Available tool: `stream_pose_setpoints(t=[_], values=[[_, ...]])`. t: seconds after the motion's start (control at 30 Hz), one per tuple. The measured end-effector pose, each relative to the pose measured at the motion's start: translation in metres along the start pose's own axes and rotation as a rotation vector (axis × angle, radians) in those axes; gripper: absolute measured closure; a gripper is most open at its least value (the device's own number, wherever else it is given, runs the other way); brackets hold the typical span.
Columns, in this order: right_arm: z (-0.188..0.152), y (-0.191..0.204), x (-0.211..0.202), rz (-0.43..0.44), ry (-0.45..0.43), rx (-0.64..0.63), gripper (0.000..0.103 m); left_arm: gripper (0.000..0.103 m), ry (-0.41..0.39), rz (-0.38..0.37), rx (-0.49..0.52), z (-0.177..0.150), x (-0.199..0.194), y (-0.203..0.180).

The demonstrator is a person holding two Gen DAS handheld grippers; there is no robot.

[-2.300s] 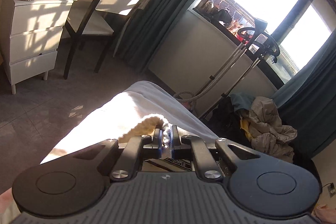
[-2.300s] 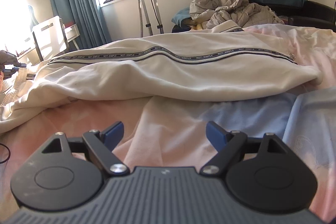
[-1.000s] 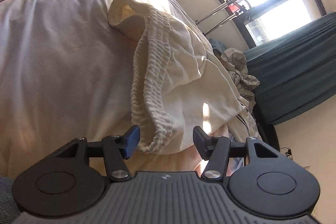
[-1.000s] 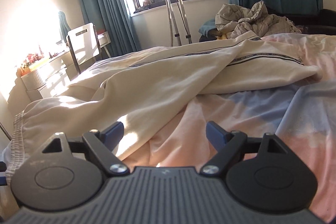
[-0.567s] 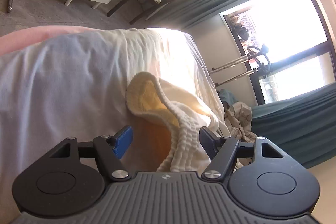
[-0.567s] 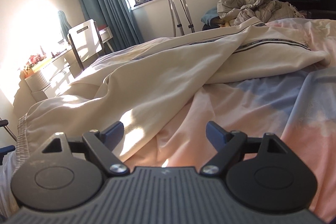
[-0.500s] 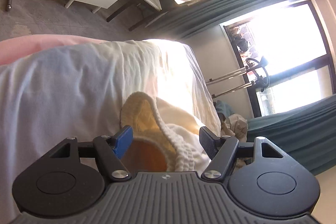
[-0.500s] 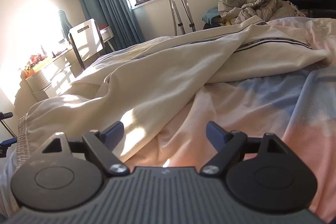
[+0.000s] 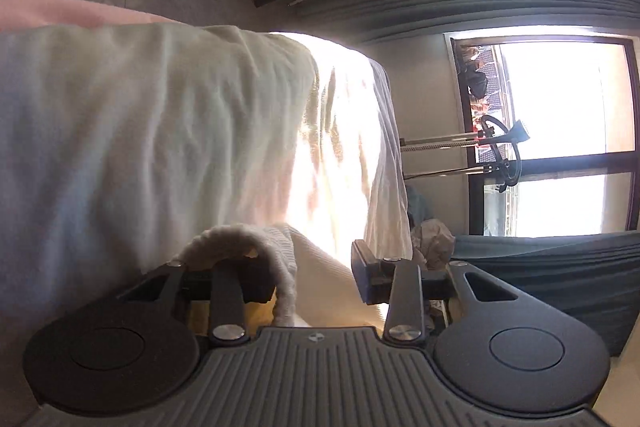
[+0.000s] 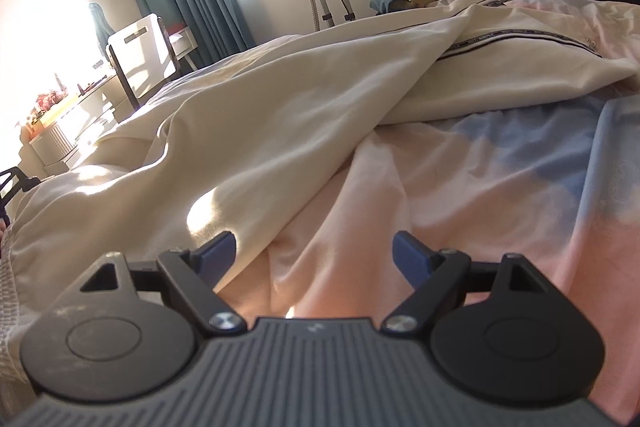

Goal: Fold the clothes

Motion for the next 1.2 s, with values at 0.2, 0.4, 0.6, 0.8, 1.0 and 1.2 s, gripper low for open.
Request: stream_pose_setpoints(t=[0.2, 0.4, 0.6, 0.8, 1.0, 1.2], values=[[-0.004, 0.004, 0.0, 0.009, 0.005, 0.001, 0.017, 0.094, -0.144, 0.037, 0.192, 0.046, -0.009, -0.066], [-0.005, 0.006, 0.0, 0.01, 0.004, 0.007, 0.017, 0.094, -0.2, 0.045, 0.309, 0.092, -0.007, -0.144], [-0.001, 0.001, 0.01, -0.001, -0.003, 0.027, 0.017, 0.094, -0.222, 0.129, 0.408, 0.122, 0.044, -0.167], [0.002, -0.001, 0.026, -0.009, -0.019, 0.006, 0.017, 0.094, -0.203, 0.238, 0.398, 0.128, 0.092, -0.11], [0.001, -0.003, 0.04, -0.018, -0.013, -0.017, 0.017, 0.084, -0.18, 0.19, 0.385, 0.125, 0.088, -0.094], [0.005, -0.002, 0.033, -0.02, -0.044, -0.023, 0.017, 0.024, -0.178, 0.213, 0.463, 0.101, 0.047, -0.112]])
Point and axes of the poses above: each gripper's, at about its wrist camera, not at the fingertips, and x roughly the way its jaws point, y to its left, z to its top, the point moved 10 cm from there along x, roughly the way its jaws point, and after that the axes turned 3 degrees about x, right-handed, at the moved point
